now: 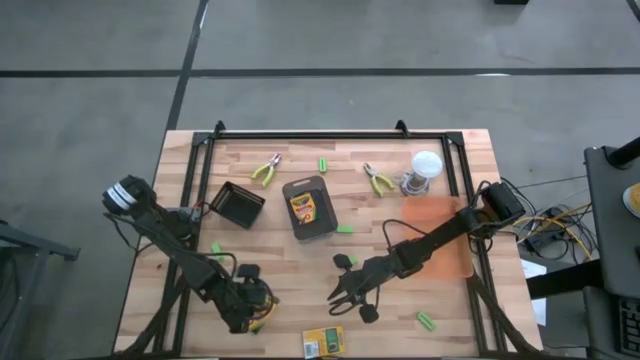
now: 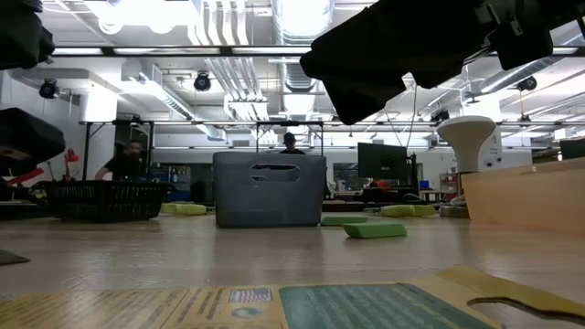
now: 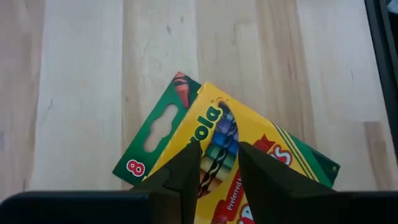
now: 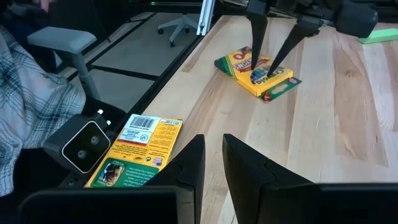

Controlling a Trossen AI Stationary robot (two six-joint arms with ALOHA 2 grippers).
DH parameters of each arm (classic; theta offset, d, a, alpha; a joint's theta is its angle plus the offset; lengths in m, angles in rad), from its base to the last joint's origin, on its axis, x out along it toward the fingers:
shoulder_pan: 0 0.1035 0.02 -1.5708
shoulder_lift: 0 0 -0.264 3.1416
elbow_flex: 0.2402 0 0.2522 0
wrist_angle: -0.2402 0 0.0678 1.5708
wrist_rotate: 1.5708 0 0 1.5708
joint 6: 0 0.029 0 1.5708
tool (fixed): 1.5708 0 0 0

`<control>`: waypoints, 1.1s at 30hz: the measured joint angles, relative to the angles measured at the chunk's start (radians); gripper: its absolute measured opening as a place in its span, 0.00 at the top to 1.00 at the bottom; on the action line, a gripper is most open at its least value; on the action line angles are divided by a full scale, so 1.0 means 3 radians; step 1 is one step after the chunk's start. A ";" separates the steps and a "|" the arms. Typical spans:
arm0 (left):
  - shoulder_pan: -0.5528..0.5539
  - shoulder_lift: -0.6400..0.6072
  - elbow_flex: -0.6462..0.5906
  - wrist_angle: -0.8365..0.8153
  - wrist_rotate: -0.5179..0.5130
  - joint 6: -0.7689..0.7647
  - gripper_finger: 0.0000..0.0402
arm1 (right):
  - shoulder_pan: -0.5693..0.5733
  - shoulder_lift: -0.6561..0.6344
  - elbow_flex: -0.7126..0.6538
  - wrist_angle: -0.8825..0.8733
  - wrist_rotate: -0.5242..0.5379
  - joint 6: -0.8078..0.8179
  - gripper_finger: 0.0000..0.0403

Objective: Pick & Place School Supplies
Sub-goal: Put the left yellow crayon box into the black transparent bin

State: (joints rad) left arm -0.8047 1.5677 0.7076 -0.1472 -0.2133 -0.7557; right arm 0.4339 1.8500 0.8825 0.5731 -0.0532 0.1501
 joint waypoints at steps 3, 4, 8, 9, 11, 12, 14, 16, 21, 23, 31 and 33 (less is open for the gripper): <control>0.0020 0.0015 -0.0005 0.0126 -0.0086 0.0167 0.71 | 0.0000 0.0000 0.0000 0.0000 0.0001 0.0000 0.86; 0.0034 0.0017 -0.0008 0.0158 -0.0113 0.0213 0.71 | 0.0000 0.0000 -0.0001 -0.0001 0.0001 0.0000 0.86; 0.0144 0.0025 -0.0015 0.0260 -0.0178 0.0323 0.71 | 0.0000 0.0000 -0.0006 -0.0001 0.0001 0.0000 0.86; 0.0182 0.0026 -0.0015 0.0261 -0.0190 0.0322 0.71 | 0.0000 0.0000 -0.0006 -0.0001 0.0001 0.0000 0.86; 0.0265 0.0026 -0.0018 0.0269 -0.0195 0.0320 0.71 | 0.0000 0.0000 -0.0006 -0.0001 0.0001 0.0000 0.86; 0.0306 0.0026 -0.0021 0.0273 -0.0195 0.0320 0.71 | 0.0000 0.0000 -0.0006 -0.0001 0.0001 0.0000 0.86; 0.0388 0.0026 -0.0029 0.0282 -0.0195 0.0316 0.71 | 0.0000 0.0000 -0.0006 -0.0001 0.0001 -0.0001 0.86; 0.0469 0.0026 -0.0031 0.0285 -0.0199 0.0316 0.71 | 0.0000 0.0000 -0.0006 -0.0001 0.0001 -0.0001 0.86; 0.0661 0.0026 -0.0034 0.0400 -0.0206 0.0330 0.71 | 0.0001 0.0000 -0.0010 -0.0001 0.0001 -0.0003 0.86; 0.0722 0.0026 -0.0034 0.0473 -0.0209 0.0383 0.71 | 0.0000 0.0000 -0.0013 -0.0001 0.0001 -0.0001 0.86; 0.0825 0.0028 -0.0031 0.0511 0.0039 0.0516 0.71 | 0.0000 0.0000 -0.0013 -0.0001 0.0001 -0.0003 0.86; 0.0823 0.0023 -0.0023 0.0514 0.0213 0.0526 0.71 | 0.0000 0.0000 -0.0013 -0.0001 0.0001 -0.0002 0.86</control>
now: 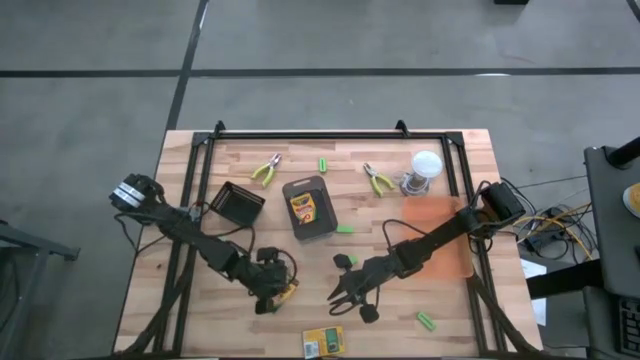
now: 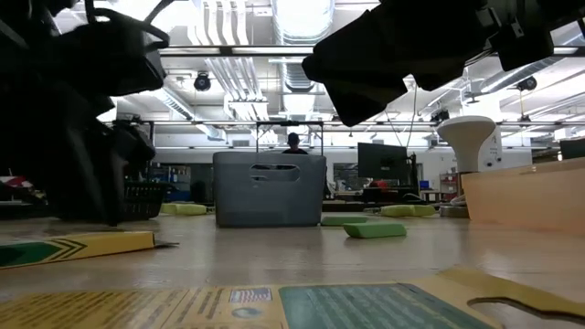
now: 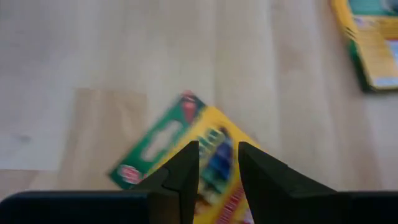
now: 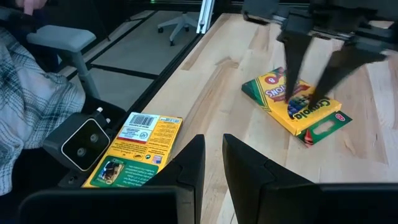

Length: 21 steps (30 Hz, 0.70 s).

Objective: Pick & Place School Supplies
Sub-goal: Put the left yellow crayon box into the black transparent bin

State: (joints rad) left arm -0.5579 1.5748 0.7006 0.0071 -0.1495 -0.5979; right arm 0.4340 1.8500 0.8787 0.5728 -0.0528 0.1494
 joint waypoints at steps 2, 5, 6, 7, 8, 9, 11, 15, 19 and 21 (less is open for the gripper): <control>-0.0009 -0.0014 0.0000 0.0000 0.0116 0.0081 0.71 | 0.0000 0.0000 0.0000 -0.0001 0.0000 0.0000 0.86; -0.0049 -0.0015 0.0000 -0.0023 0.0153 0.0258 0.71 | 0.0001 0.0000 0.0000 -0.0035 0.0000 0.0001 0.86; -0.0057 -0.0012 -0.0003 -0.0045 0.0155 0.0317 0.71 | 0.0001 0.0000 0.0000 -0.0057 0.0000 0.0001 0.86; -0.0064 -0.0010 -0.0003 -0.0078 0.0154 0.0369 0.71 | 0.0000 0.0000 -0.0001 -0.0065 0.0000 0.0003 0.86; -0.0067 -0.0010 -0.0003 -0.0124 0.0153 0.0402 0.71 | 0.0001 0.0000 -0.0001 -0.0066 0.0000 0.0008 0.86; -0.0067 -0.0010 -0.0002 -0.0157 0.0152 0.0416 0.71 | 0.0001 0.0000 -0.0001 -0.0065 0.0000 0.0014 0.86; -0.0068 -0.0010 -0.0001 -0.0188 0.0145 0.0417 0.71 | 0.0001 0.0000 -0.0001 -0.0064 0.0000 0.0014 0.86; -0.0071 -0.0010 -0.0004 -0.0152 0.0091 0.0416 0.71 | 0.0000 0.0000 -0.0001 -0.0065 0.0000 0.0015 0.86; -0.0067 -0.0001 -0.0006 -0.0110 0.0069 0.0409 0.71 | 0.0000 0.0000 -0.0001 -0.0064 0.0000 0.0018 0.86; -0.0067 0.0045 -0.0005 -0.0061 0.0058 0.0406 0.71 | 0.0001 0.0000 -0.0001 -0.0064 0.0000 0.0019 0.86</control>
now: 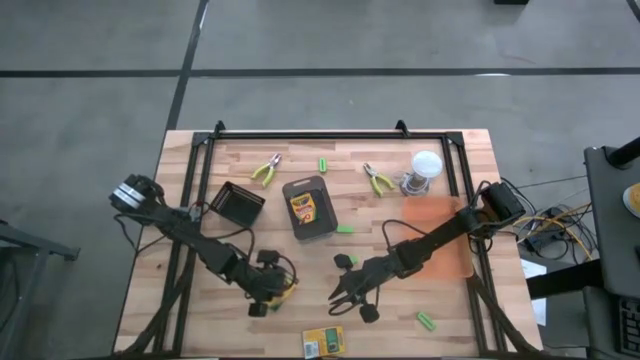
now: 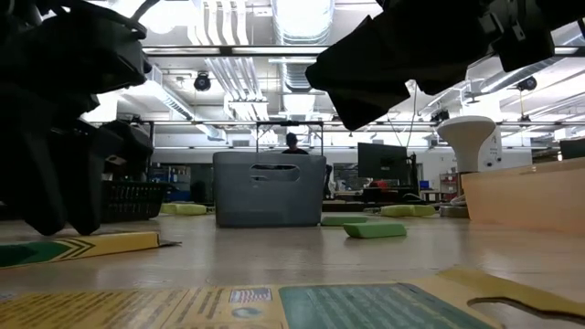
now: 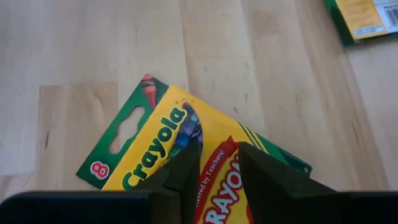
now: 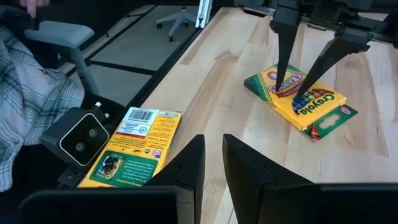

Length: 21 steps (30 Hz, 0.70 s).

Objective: Pick & Place School Supplies
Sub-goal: Put the left yellow crayon box into the black transparent bin

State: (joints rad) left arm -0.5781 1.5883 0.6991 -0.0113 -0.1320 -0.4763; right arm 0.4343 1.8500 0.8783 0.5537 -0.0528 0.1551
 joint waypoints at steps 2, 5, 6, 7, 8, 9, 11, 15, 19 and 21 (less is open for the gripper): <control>0.0000 0.0088 0.0005 0.0085 -0.0015 0.0000 0.71 | 0.0000 0.0000 0.0000 0.0000 0.0000 0.0007 0.86; 0.0004 0.0284 0.0009 0.0327 -0.0028 0.0046 0.71 | 0.0000 0.0000 0.0000 0.0001 0.0000 0.0009 0.86; 0.0005 0.0347 0.0008 0.0418 -0.0028 0.0097 0.71 | 0.0000 0.0000 0.0000 0.0001 0.0000 0.0009 0.86; 0.0005 0.0406 0.0005 0.0515 -0.0027 0.0153 0.71 | -0.0001 0.0000 0.0000 0.0001 0.0000 0.0009 0.86; 0.0005 0.0449 0.0005 0.0625 -0.0026 0.0222 0.71 | -0.0001 0.0000 0.0000 0.0001 0.0000 0.0009 0.86; 0.0009 0.0489 0.0005 0.0733 -0.0026 0.0291 0.71 | 0.0000 0.0000 0.0000 0.0001 0.0000 0.0009 0.86; 0.0019 0.0544 0.0005 0.0920 -0.0026 0.0398 0.71 | 0.0000 0.0000 0.0000 0.0001 0.0000 0.0008 0.86; 0.0070 0.0596 0.0083 0.1054 -0.0034 0.0467 0.71 | 0.0000 0.0000 0.0000 0.0001 0.0000 0.0008 0.86; 0.0157 0.0640 0.0175 0.1028 -0.0101 0.0504 0.71 | -0.0001 0.0000 0.0000 0.0001 0.0000 0.0008 0.86; 0.0214 0.0678 0.0221 0.1029 -0.0124 0.0578 0.71 | -0.0001 0.0000 0.0000 0.0000 0.0000 0.0007 0.86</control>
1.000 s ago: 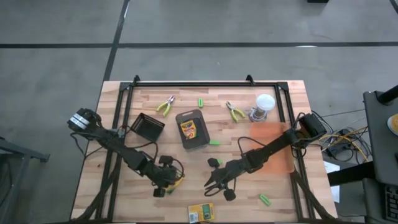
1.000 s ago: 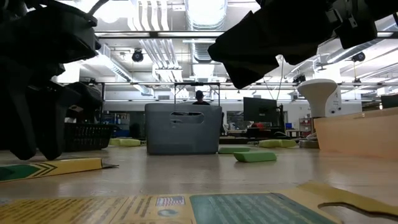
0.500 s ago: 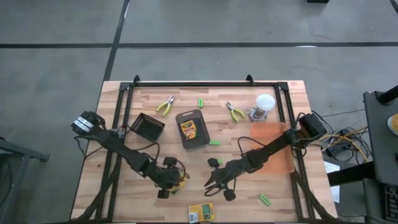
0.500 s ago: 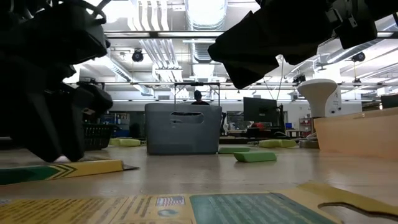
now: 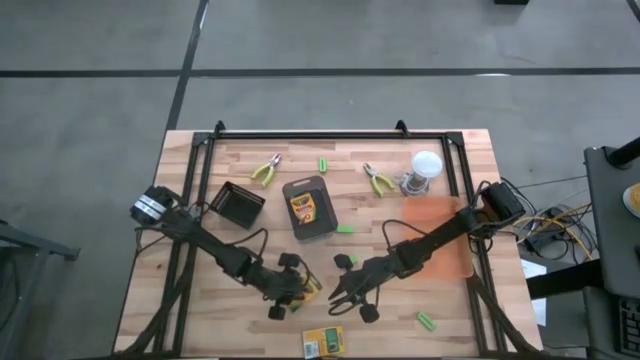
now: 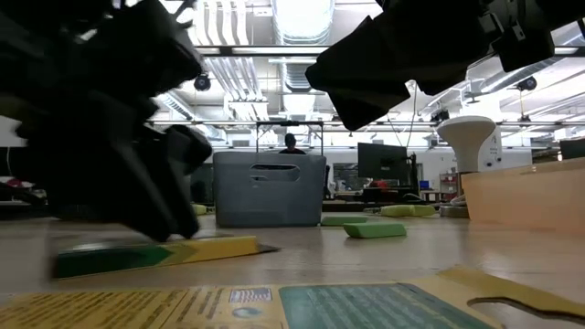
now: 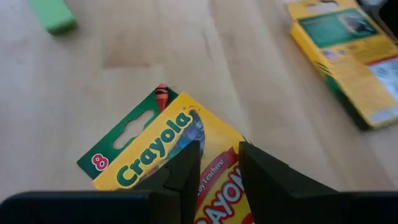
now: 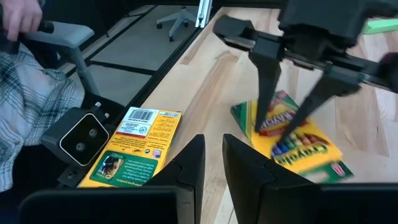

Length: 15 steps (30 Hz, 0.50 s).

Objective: Pick & Place School Supplies
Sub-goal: Put the left yellow crayon box into the black transparent bin

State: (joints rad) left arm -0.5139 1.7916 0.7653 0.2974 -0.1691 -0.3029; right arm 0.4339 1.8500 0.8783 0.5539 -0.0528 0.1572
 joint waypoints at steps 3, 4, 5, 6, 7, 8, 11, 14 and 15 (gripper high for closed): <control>0.0090 0.0041 0.0054 -0.0001 -0.0011 0.0174 0.71 | 0.0000 0.0000 0.0000 -0.0001 0.0000 -0.0001 0.86; 0.0127 0.0046 0.0070 -0.0003 -0.0012 0.0235 0.71 | 0.0001 0.0000 0.0000 -0.0003 0.0000 -0.0001 0.86; 0.0165 0.0046 0.0081 -0.0004 -0.0018 0.0283 0.71 | 0.0001 0.0000 0.0000 -0.0003 0.0001 -0.0001 0.86; 0.0206 0.0047 0.0091 -0.0006 -0.0028 0.0312 0.71 | 0.0001 0.0000 0.0000 -0.0005 0.0000 -0.0001 0.86; 0.0246 0.0045 0.0103 -0.0015 -0.0036 0.0326 0.71 | 0.0001 0.0000 0.0000 -0.0006 0.0000 -0.0001 0.86; 0.0283 0.0041 0.0110 -0.0021 -0.0043 0.0330 0.71 | 0.0001 0.0000 0.0000 -0.0010 0.0000 -0.0001 0.86; 0.0375 0.0038 0.0120 -0.0027 -0.0028 0.0227 0.71 | 0.0001 0.0000 0.0000 -0.0077 0.0000 0.0000 0.86; 0.0399 0.0034 0.0119 -0.0018 0.0123 0.0149 0.71 | 0.0001 0.0000 0.0000 -0.0148 0.0001 0.0033 0.86; 0.0401 0.0033 0.0108 -0.0005 0.0160 0.0142 0.71 | 0.0001 0.0000 0.0000 -0.0169 0.0001 0.0054 0.86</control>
State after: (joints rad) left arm -0.3935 1.8016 0.7977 0.2960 -0.1211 -0.2602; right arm 0.4343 1.8500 0.8783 0.5031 -0.0525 0.1733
